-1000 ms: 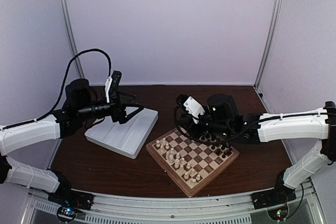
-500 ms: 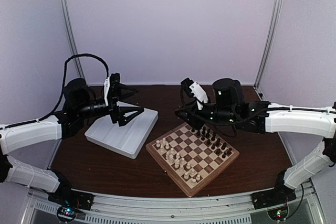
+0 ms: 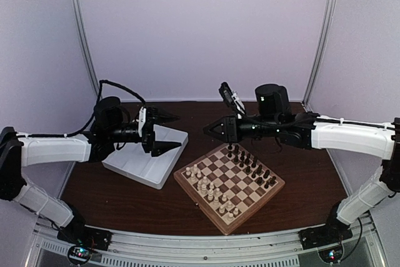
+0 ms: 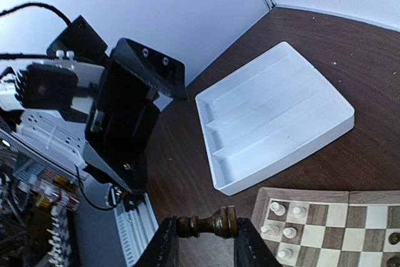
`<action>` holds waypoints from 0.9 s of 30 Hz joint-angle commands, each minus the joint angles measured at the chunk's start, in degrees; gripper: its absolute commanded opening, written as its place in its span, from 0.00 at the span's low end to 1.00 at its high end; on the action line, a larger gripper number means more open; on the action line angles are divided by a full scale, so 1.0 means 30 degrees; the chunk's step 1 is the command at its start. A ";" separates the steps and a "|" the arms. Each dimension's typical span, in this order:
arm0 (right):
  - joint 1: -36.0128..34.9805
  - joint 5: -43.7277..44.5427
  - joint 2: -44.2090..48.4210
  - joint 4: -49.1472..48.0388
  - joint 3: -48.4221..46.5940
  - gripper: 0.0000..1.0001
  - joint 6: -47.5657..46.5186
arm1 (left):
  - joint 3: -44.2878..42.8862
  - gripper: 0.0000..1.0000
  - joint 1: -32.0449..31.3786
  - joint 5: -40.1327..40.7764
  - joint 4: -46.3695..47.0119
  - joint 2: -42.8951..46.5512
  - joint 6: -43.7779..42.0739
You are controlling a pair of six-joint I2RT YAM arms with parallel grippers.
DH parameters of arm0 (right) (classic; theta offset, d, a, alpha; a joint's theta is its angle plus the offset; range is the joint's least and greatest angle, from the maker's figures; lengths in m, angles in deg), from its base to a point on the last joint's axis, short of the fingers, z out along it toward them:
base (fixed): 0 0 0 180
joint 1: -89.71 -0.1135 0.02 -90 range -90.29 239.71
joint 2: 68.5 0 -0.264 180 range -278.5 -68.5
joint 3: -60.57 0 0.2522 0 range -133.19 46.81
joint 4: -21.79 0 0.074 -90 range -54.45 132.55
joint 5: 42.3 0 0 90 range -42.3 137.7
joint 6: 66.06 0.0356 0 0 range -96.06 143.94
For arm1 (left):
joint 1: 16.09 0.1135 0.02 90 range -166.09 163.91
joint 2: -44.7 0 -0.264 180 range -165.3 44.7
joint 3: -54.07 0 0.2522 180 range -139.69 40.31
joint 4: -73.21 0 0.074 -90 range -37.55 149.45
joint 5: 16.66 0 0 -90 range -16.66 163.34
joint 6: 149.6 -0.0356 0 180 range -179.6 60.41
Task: Set up the chess pieces on the board
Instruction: Adjust the chess piece.
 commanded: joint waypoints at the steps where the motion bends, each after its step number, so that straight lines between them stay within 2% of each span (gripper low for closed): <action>1: 0.0632 -0.3034 -0.0728 -0.2488 -0.0646 0.10 0.3994 | -0.1230 0.79 -0.0159 -0.1183 0.1673 -0.1224 -0.0955; 6: 0.0951 -0.4227 -0.1548 -0.4222 -0.0698 0.10 0.6652 | -0.1900 0.74 -0.0246 -0.1416 0.3076 -0.2455 0.0011; 11: 0.1096 -0.5156 -0.2349 -0.6799 -0.0531 0.09 0.9234 | -0.2594 0.72 -0.0449 -0.1499 0.3380 -0.3321 0.0132; 19: 0.1096 -0.5553 -0.2973 -0.7372 -0.0699 0.09 0.9768 | -0.3274 0.68 -0.0585 -0.1947 0.3599 -0.4189 0.0458; 27: 0.1096 -0.5749 -0.3454 -0.8258 -0.0524 0.09 1.0255 | -0.3879 0.50 -0.0658 -0.2749 0.3782 -0.4744 0.0939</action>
